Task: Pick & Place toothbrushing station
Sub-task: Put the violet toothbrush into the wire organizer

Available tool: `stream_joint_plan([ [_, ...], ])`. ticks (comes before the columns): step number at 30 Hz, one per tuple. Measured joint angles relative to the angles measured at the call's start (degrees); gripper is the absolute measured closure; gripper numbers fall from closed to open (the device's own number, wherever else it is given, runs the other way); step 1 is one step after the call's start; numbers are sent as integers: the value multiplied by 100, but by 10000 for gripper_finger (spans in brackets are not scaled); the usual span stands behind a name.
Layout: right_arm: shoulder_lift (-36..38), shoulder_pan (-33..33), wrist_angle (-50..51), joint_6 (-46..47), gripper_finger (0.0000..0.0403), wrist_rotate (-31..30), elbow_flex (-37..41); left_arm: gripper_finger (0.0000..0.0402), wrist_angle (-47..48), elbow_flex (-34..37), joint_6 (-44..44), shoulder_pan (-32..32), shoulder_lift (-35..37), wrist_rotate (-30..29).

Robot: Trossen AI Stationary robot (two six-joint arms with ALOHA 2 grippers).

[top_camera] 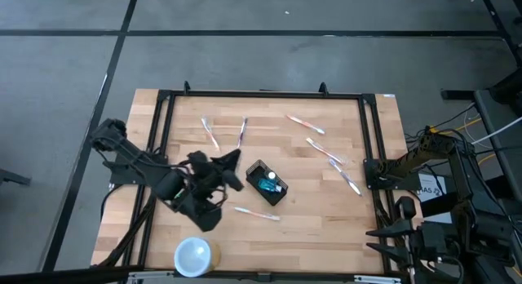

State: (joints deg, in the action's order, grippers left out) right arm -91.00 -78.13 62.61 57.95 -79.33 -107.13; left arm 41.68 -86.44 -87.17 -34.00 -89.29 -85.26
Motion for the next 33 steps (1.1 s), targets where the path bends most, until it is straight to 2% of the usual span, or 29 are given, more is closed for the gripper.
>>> stream_joint_plan([
  [5,0,0,0,-142,303,-87,2,400,-1,772,-963,-170,291,-455],
  [13,0,0,0,-88,303,-210,2,400,-21,1803,-2510,-34,280,-473],
  [17,0,0,2,-29,303,-233,2,400,-114,1967,-2946,99,279,-476],
  [21,0,2,2,7,303,-258,2,400,-358,1967,-2600,223,311,-473],
  [26,0,7,2,8,303,-385,2,400,-1345,1967,-1865,354,334,-480],
  [30,0,7,2,-2,303,-427,2,400,-2372,1967,-700,452,334,-351],
  [33,0,7,4,-35,303,-437,2,400,-3351,1967,693,637,330,300],
])
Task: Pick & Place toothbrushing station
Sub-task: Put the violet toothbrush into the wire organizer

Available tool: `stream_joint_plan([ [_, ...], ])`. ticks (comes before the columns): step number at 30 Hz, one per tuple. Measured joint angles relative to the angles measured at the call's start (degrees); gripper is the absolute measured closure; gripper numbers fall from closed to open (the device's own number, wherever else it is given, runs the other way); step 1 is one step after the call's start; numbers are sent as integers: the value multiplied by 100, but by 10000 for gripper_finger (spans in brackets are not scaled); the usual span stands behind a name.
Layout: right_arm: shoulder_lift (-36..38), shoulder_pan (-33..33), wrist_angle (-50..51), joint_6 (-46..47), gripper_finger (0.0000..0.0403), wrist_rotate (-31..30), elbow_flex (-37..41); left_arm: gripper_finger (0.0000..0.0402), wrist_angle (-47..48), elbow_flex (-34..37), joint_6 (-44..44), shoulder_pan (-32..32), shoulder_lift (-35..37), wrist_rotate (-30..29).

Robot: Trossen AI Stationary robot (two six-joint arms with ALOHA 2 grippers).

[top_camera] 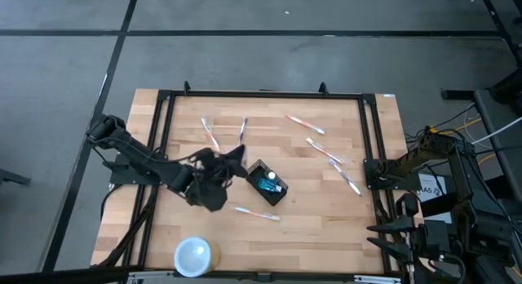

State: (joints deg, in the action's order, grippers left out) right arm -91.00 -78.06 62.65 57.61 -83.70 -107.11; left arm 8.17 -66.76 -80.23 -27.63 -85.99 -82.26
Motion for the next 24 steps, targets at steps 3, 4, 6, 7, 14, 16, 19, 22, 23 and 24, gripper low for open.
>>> stream_joint_plan([
  [3,0,0,2,-21,303,-33,0,400,-1343,0,1943,276,-4,902],
  [4,0,0,4,-22,303,-33,0,400,-1781,-2,2572,383,-28,1192],
  [6,0,0,4,-22,303,-32,0,400,-2328,-2,3594,619,-40,1693],
  [7,0,0,4,-19,303,-29,0,400,-2447,-2,3856,744,-38,1958],
  [14,0,-4,-2,0,303,63,0,400,-2719,231,4704,1303,-40,3723],
  [16,0,-4,-3,-1,303,102,0,400,-3000,417,4635,1363,-40,4015],
  [19,0,-4,-4,26,303,142,0,400,-3463,652,4565,1264,-17,3885],
  [22,0,-4,-4,50,303,142,0,400,-3444,770,4520,1167,-32,3696],
  [23,0,-4,-4,65,303,142,0,400,-3462,772,4449,1170,-31,3696],
  [24,0,-4,-4,76,303,142,0,400,-3500,769,4373,1175,-27,3693],
])
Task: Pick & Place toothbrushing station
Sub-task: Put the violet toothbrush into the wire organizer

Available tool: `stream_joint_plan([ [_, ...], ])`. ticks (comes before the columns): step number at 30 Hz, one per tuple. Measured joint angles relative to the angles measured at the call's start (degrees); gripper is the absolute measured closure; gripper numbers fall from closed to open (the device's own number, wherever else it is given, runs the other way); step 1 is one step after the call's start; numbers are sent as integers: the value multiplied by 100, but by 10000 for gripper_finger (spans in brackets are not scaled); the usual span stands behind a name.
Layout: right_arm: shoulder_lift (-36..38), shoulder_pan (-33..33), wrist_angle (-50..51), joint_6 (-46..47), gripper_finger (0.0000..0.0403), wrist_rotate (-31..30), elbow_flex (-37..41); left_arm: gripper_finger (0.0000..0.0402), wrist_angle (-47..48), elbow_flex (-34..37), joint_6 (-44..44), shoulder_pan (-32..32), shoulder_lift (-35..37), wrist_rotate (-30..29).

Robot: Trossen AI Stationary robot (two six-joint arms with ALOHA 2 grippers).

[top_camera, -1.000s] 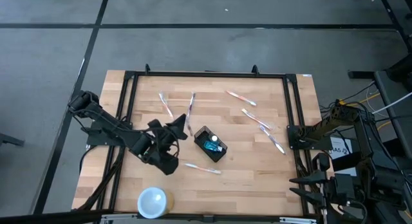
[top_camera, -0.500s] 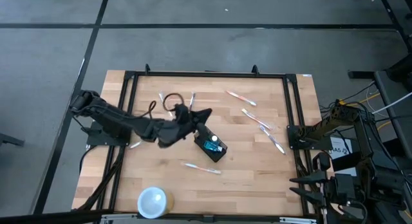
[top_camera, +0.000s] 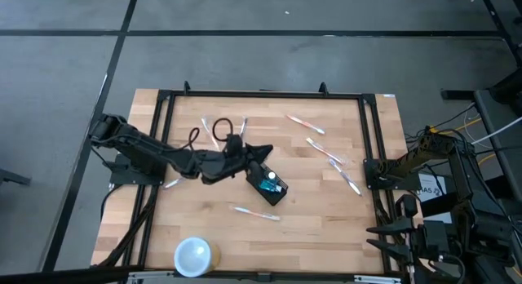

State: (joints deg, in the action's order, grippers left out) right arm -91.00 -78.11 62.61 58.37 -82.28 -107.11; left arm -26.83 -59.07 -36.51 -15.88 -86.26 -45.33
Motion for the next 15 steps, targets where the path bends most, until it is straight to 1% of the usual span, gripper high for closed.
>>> stream_joint_plan([
  [4,0,0,0,99,303,-20,0,400,79,-2,-20,-69,-35,-228],
  [8,0,0,0,147,303,-24,0,400,313,-2,-185,-65,-36,-256],
  [12,0,0,0,168,303,-26,0,400,361,-2,-271,-68,-90,-276],
  [15,0,0,0,191,303,-44,0,400,324,128,-535,-68,-112,-327],
])
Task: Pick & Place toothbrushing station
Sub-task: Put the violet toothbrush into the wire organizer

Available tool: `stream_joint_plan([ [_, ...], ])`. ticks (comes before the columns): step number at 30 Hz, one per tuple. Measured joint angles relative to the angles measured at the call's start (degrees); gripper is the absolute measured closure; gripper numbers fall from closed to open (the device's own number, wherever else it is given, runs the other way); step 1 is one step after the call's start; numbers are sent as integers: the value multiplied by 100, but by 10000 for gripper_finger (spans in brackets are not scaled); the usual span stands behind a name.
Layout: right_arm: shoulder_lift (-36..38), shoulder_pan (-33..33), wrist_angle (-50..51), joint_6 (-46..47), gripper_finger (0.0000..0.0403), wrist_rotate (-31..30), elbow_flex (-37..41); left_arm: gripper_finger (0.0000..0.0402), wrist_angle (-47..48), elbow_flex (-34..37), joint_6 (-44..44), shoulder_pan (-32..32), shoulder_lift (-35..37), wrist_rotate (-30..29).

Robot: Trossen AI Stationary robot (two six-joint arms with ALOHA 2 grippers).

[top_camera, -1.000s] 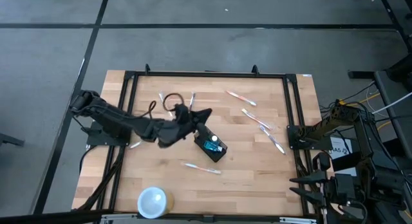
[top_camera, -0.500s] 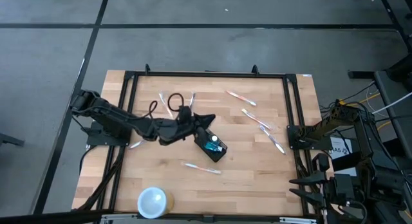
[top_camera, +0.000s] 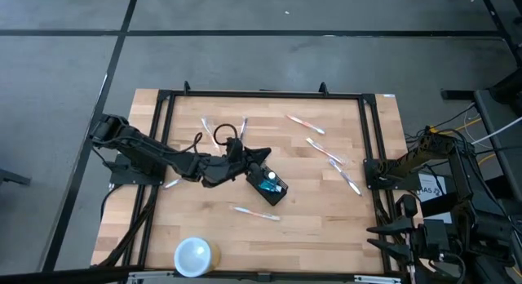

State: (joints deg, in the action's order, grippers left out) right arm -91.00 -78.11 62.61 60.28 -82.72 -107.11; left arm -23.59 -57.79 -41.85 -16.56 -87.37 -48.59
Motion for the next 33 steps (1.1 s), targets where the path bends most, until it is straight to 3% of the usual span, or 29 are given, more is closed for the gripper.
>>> stream_joint_plan([
  [13,0,0,0,190,303,-5,0,400,-1276,1068,-393,23,-16,-479],
  [23,0,44,2,224,303,-61,0,398,-1273,1151,-589,283,-16,-136],
  [27,0,63,0,225,303,-55,0,371,-1259,1151,-605,353,-16,87],
  [33,0,68,2,209,303,-44,0,294,-929,1156,-823,453,-16,274],
])
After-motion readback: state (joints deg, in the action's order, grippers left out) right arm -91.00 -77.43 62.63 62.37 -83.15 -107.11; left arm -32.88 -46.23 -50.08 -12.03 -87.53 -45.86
